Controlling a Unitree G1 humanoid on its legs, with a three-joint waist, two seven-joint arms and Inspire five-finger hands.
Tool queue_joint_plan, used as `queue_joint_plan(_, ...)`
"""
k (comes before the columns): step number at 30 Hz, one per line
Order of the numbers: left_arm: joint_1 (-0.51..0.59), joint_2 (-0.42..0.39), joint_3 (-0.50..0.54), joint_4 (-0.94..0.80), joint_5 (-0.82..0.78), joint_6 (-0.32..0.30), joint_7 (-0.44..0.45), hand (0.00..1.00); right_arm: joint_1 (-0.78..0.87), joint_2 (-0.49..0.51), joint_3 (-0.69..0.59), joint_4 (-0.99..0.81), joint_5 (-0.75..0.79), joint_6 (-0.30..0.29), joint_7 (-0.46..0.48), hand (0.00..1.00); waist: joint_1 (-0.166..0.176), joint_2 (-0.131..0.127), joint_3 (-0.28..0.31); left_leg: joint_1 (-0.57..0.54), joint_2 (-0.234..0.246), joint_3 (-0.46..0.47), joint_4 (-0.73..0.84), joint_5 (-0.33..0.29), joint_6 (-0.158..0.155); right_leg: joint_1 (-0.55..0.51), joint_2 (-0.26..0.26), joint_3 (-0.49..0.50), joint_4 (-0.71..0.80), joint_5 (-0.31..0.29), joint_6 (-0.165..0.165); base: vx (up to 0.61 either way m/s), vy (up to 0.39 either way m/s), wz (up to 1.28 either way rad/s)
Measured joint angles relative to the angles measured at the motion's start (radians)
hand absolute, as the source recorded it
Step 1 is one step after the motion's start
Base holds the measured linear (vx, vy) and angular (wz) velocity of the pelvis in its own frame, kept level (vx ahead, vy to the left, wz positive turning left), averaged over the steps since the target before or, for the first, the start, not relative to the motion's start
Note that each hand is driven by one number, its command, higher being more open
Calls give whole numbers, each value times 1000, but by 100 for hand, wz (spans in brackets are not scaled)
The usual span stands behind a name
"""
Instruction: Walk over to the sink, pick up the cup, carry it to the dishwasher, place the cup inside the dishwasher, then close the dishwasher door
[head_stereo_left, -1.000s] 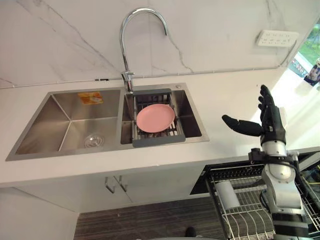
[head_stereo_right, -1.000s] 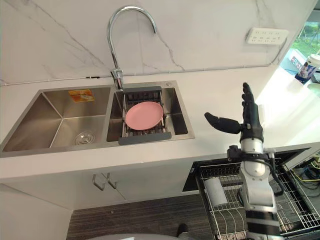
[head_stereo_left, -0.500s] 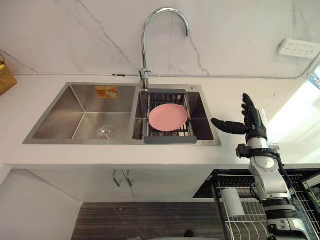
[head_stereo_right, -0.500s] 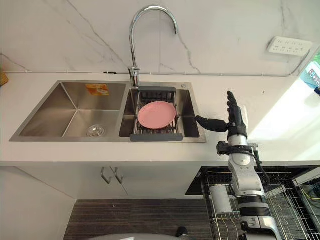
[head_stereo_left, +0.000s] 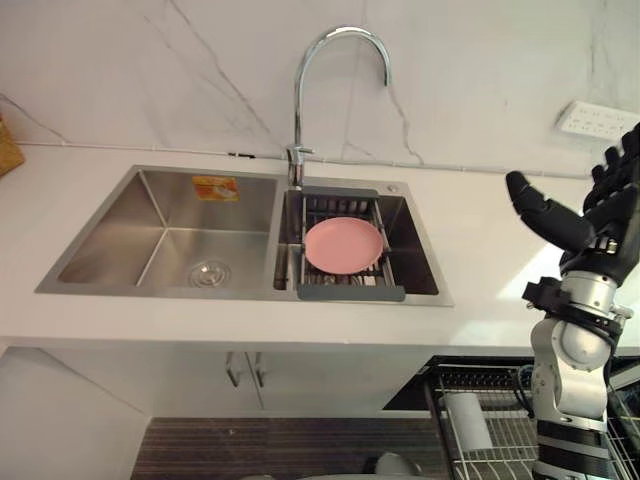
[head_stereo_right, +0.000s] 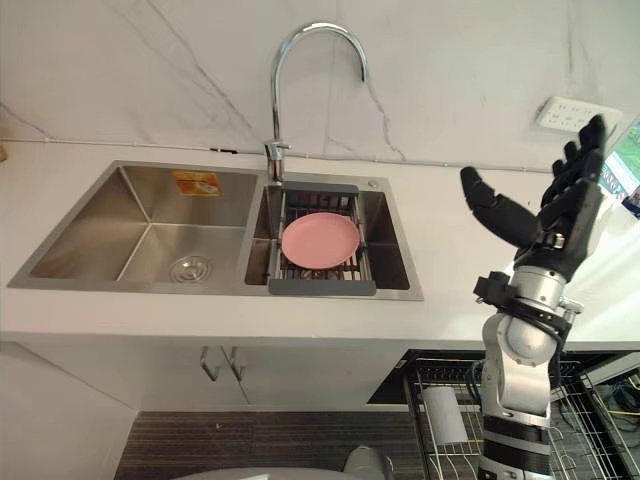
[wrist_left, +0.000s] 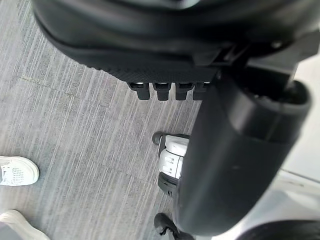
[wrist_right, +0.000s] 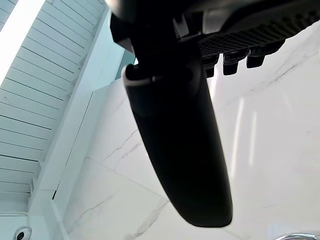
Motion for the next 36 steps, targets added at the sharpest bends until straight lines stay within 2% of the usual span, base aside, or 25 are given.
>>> queue_joint_plan(3, -4, -3, -6, 3, 4, 0, 0, 100, 17, 2, 10, 0, 26, 13, 14, 100, -1, 9, -4, -9, 20, 1, 16, -11, -20, 0, 21, -11, 3, -16, -5, 125, -53, 3)
queue_joint_plan(6, -12, -4, -16, 5, 4, 0, 1, 100, 39, 6, 29, 0, 28, 21, 32, 100, -3, 22, -7, -34, 32, 2, 70, -27, -38, 1, 20, -20, 21, -39, -2, 58, -21, 14)
queue_joint_plan(8, -18, -11, -17, 5, 4, 0, 2, 100, 66, 12, 53, 0, 28, 23, 51, 100, -3, 43, -13, -71, 56, 17, 144, -45, -38, 5, 28, -32, 21, -62, -7, 33, -40, 18)
queue_joint_plan(10, -22, -20, -13, 5, 2, -6, 4, 100, 80, 14, 69, 0, 29, 23, 60, 100, -3, 57, -11, -127, 86, 62, 279, -47, -38, 19, 39, -35, -1, -69, -13, 6, -48, 10)
queue_joint_plan(11, -26, -34, -11, 2, -21, -20, 9, 100, 83, 13, 69, 0, 30, 24, 66, 100, -1, 86, -9, -190, 129, 76, 428, -46, -36, 39, 61, -37, -15, -75, -12, 3, -66, -5)
queue_joint_plan(12, -25, -53, -8, -2, -57, -24, 15, 100, 83, 13, 69, 0, 38, 24, 73, 100, 2, 123, -9, -237, 174, 74, 561, -27, -10, 59, 88, -33, -22, -81, -17, 8, -62, -14)
queue_joint_plan(13, -25, -62, -3, -3, -69, -24, 20, 100, 86, 14, 69, 0, 45, 24, 77, 100, 3, 135, -10, -254, 187, 68, 616, -8, 9, 71, 95, -28, -25, -84, -20, 48, -32, -28)
queue_joint_plan(14, -21, -71, 6, -6, -83, -20, 29, 100, 97, 21, 68, 0, 58, 25, 78, 100, 3, 143, -13, -272, 198, 51, 680, 51, 13, 103, 100, -15, -42, -86, -25, 138, -33, -33)
queue_joint_plan(15, -20, -66, 27, -8, -79, -11, 27, 100, 98, 39, 63, -1, 63, 26, 74, 100, 5, 127, -5, -278, 197, 47, 713, 95, 12, 134, 94, 2, -73, -83, -31, 153, -40, -31)
queue_joint_plan(16, -21, -65, 26, -8, -75, -7, 27, 100, 98, 48, 60, -5, 64, 25, 69, 100, 2, 126, -6, -279, 191, 47, 693, 67, 11, 144, 89, 4, -86, -82, -33, 150, -52, -21)
queue_joint_plan(17, -22, -63, 28, -7, -66, -6, 25, 100, 98, 70, 44, -7, 65, 19, 49, 100, -5, 125, -6, -285, 178, 42, 591, 8, 7, 150, 79, 8, -98, -82, -33, 76, -21, -13)
queue_joint_plan(18, -24, -65, 27, -10, -56, -7, 23, 100, 100, 75, 36, 4, 66, 18, 32, 100, -9, 125, -6, -273, 153, 28, 420, 5, -10, 148, 68, 10, -105, -78, -35, 64, 8, -14)
queue_joint_plan(19, -23, -66, 26, -10, -54, -8, 22, 100, 102, 72, 35, 12, 66, 18, 26, 100, -10, 126, -7, -261, 145, 24, 322, 20, -20, 145, 65, 13, -105, -76, -32, 68, 75, -20)
queue_joint_plan(20, -21, -69, 24, -10, -43, -4, 20, 100, 108, 68, 35, 21, 66, 19, 14, 100, -11, 133, -11, -252, 138, 29, 205, 75, -35, 141, 66, 18, -106, -75, -25, 117, 138, -25)
queue_joint_plan(21, -18, -74, 18, -8, -35, 2, 12, 100, 123, 70, 35, 24, 65, 18, -9, 100, -11, 145, -19, -240, 119, 28, 77, 203, -61, 136, 69, 27, -106, -76, -5, 142, 151, -26)
queue_joint_plan(22, -15, -67, 13, -5, -36, 5, 2, 100, 128, 84, 39, 29, 66, 18, -19, 100, -10, 133, -25, -221, 105, 45, 56, 208, -62, 139, 56, 36, -109, -73, 4, 154, 125, -23)
queue_joint_plan(24, -20, -36, -25, 2, -34, 6, 2, 100, 135, 90, 56, 29, 66, 11, -29, 100, -26, 110, -38, -175, 47, 58, -59, 246, -40, 145, 14, 33, -138, -57, 41, 226, 121, 3)
queue_joint_plan(25, -29, -29, -54, 8, -29, 10, 5, 100, 131, 86, 53, 28, 66, 6, -29, 100, -28, 110, -38, -162, 20, 60, -100, 263, -27, 152, -6, 28, -153, -47, 56, 230, 135, 17)
queue_joint_plan(29, -30, -27, -55, 9, -32, 11, 11, 100, 131, 90, 63, 48, 66, 25, 0, 100, -18, 107, -36, -133, -8, 60, -144, 267, -21, 174, -27, 24, -178, -31, 71, 115, 87, 7)
queue_joint_plan(34, -23, -22, -54, 23, -36, 8, 11, 100, 131, 86, 109, 53, 58, 69, 187, 100, -20, 98, -31, -99, -9, 80, -206, 292, -25, 173, -15, 34, -194, -29, 71, 12, -5, -11)
queue_joint_plan(36, -23, -22, -53, 29, -36, 7, 10, 100, 131, 74, 119, 59, 38, 89, 233, 100, -21, 96, -30, -85, -8, 85, -234, 307, -26, 171, -10, 39, -196, -28, 70, -37, -14, -9)
